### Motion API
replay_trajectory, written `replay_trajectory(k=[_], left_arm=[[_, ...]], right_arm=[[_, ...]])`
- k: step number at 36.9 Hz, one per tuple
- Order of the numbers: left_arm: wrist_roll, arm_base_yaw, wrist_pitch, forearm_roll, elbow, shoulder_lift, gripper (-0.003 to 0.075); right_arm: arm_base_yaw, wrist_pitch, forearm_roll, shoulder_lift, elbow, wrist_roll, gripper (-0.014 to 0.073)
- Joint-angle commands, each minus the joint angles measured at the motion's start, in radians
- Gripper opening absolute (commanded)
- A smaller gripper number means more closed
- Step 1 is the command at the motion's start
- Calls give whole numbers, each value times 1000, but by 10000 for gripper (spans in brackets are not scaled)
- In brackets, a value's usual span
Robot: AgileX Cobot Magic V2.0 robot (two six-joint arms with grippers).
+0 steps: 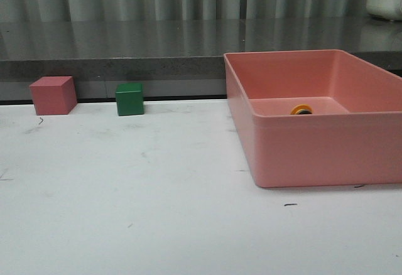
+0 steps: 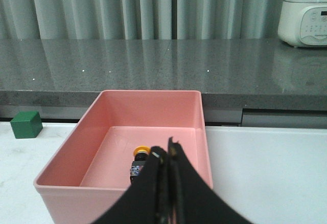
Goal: Place and stand button with both arms
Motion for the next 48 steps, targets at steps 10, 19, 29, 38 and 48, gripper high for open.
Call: replay_trajectory(k=[10, 19, 29, 38, 48], left_arm=[[0, 0, 55, 0, -201, 314, -20], [0, 0, 52, 0, -205, 318, 13], [0, 0, 37, 0, -205, 318, 675], [0, 0, 20, 0, -205, 318, 675], [0, 0, 20, 0, -205, 318, 672]], right_arm=[[-8, 7, 33, 345, -233, -5, -60], [-8, 0, 34, 371, -234, -5, -12], [-8, 0, 33, 371, -234, -5, 570], [-8, -35, 34, 373, -234, -5, 644], [-8, 30, 37, 626, -375, -5, 644]])
